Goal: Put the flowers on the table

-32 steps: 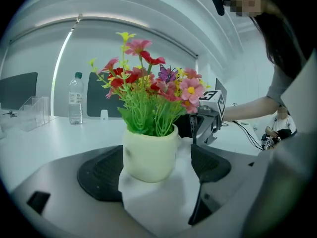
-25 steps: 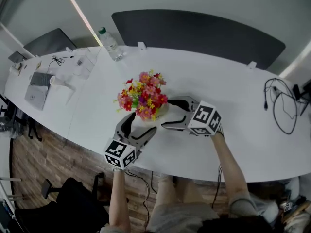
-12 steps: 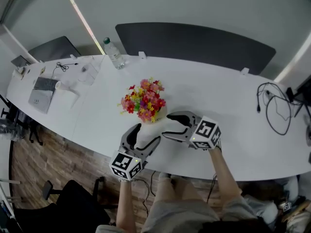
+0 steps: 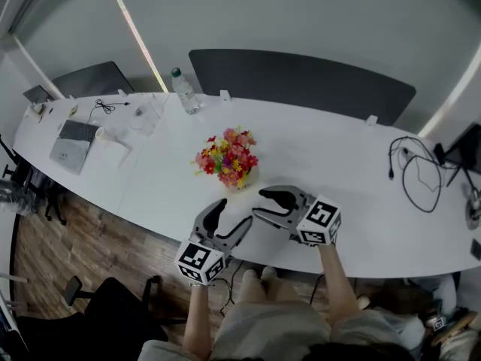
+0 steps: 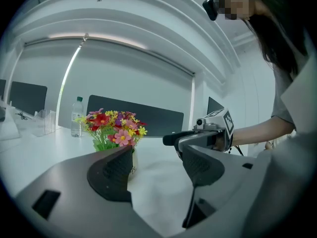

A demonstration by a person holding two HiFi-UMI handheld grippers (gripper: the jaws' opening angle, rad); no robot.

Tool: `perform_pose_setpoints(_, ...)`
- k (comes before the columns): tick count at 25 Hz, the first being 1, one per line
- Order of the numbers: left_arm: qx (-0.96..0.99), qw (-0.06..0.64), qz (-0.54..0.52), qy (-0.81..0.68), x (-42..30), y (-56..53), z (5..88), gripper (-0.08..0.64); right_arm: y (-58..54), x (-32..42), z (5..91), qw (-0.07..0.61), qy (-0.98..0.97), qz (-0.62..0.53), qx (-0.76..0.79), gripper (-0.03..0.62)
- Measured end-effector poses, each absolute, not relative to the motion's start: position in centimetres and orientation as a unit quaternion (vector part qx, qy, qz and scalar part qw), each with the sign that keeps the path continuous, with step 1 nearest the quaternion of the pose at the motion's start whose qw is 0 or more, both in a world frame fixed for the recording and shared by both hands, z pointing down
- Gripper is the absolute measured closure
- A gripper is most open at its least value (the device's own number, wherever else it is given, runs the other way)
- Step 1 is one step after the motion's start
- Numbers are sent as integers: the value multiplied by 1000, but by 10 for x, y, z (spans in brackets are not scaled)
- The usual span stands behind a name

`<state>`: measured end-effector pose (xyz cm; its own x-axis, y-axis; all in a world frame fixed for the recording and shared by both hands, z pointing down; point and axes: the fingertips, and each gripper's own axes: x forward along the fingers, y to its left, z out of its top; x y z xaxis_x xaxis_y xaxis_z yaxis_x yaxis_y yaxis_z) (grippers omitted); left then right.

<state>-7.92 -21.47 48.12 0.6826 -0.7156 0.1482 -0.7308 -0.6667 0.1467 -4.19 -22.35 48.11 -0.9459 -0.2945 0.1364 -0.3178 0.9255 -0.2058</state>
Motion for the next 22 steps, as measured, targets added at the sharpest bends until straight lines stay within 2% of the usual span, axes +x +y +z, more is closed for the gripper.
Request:
perform_pose_setpoints(10,916,70,30,-395,-69,-193,455,354,-205,-37,453,12,-979,104,174,468)
perform_pose_setpoints(14,916,58,28,-396,-68,-189,448,434,-199,-35,442,-6,-979,100,177,498)
perform_pose_setpoints(22,915,43,21,-400,-66,-181,436,475,-190,-33,425,-23,-980,87,178,538)
